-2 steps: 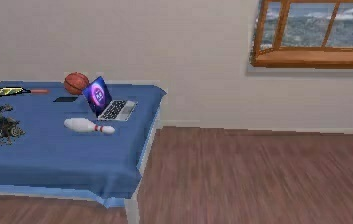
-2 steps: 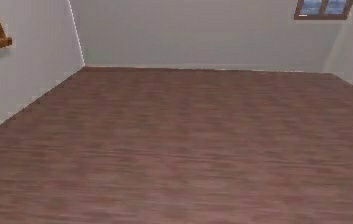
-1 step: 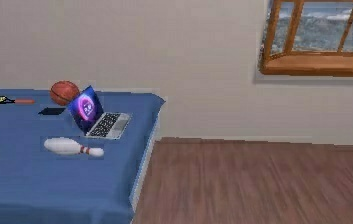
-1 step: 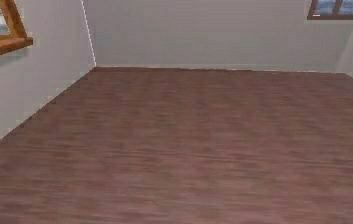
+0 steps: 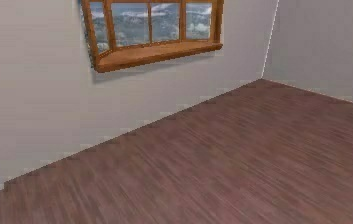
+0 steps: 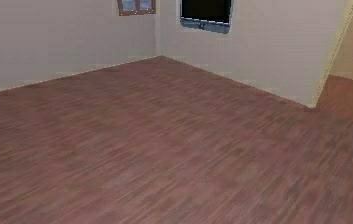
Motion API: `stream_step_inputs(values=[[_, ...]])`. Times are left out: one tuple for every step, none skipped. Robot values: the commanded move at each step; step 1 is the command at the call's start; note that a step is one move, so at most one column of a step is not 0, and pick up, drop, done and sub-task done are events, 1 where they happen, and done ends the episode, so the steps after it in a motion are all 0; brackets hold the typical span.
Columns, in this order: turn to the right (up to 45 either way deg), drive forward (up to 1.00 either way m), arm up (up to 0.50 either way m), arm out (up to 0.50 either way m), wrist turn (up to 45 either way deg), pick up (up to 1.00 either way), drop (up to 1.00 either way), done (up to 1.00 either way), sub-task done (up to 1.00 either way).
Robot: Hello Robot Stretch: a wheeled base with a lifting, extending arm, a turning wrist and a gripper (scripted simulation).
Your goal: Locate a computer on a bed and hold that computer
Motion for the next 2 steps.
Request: stream_step_inputs(values=[[0.0,0.30,0.00,0.00,0.0,0.00,0.00,0.00,0.00],[-45.0,0.00,0.00,0.00,0.0,0.00,0.00,0.00,0.00]])
